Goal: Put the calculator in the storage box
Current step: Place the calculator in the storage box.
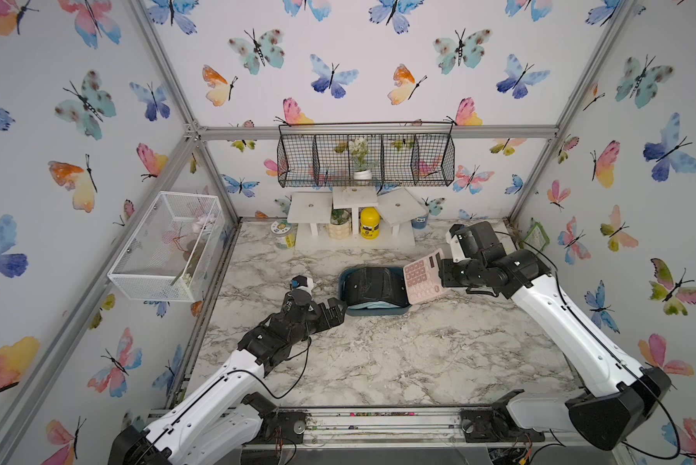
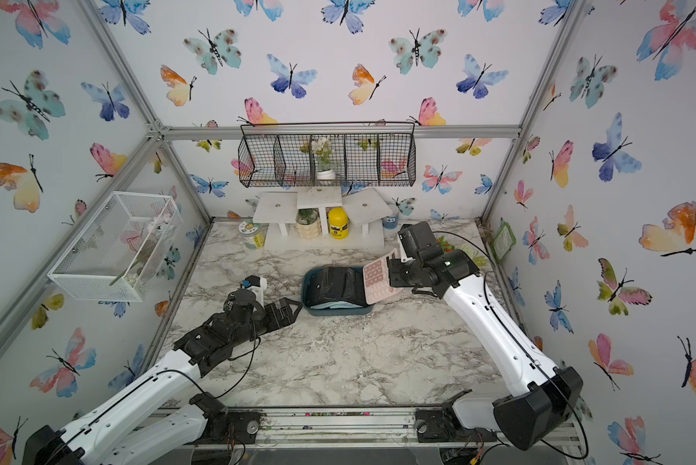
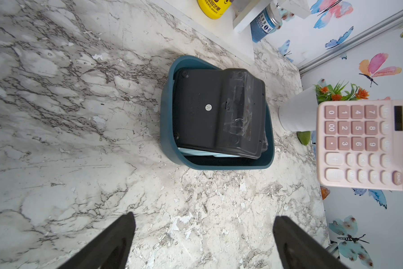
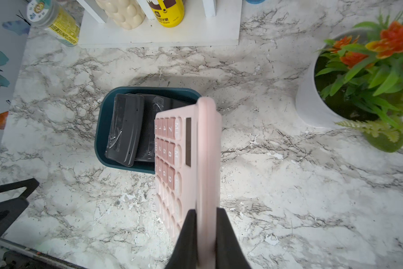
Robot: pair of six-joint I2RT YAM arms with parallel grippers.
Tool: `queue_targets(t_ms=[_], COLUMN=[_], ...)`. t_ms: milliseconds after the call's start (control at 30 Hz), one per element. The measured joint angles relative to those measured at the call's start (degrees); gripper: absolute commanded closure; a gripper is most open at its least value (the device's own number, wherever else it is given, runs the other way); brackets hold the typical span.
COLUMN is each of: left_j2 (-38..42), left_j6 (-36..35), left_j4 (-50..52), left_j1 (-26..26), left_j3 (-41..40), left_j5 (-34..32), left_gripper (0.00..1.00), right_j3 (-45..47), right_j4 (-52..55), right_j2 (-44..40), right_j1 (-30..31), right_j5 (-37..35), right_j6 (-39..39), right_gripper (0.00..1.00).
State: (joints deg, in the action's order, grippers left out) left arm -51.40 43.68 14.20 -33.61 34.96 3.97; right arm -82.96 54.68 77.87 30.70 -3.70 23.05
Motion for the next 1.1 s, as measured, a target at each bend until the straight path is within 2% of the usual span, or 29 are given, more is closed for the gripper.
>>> queue_targets(t_ms=[200, 467, 1100], left_j2=[0.50, 1.77, 2.45], left_j6=[-0.09, -0.20, 0.07], left_j4=[-0.02, -0.24, -1.95], left_j1=[0.00, -0.15, -0.15], left_j3=[-0.20, -1.70, -3.50], left_j5=[0.00, 0.17, 2.80], left_gripper=[0.01, 0.01, 0.01], right_j3=[-5.92, -12.57, -20.90], right_j4=[2.78, 6.75, 11.39], right_j2=[7.67, 16.94, 29.42], right_j1=[5.66, 9.79, 12.24], right_j5=[-7.58, -16.11, -24.11], right_j6=[1.36, 3.67, 6.51], right_gripper=[0.98, 0.98, 0.98])
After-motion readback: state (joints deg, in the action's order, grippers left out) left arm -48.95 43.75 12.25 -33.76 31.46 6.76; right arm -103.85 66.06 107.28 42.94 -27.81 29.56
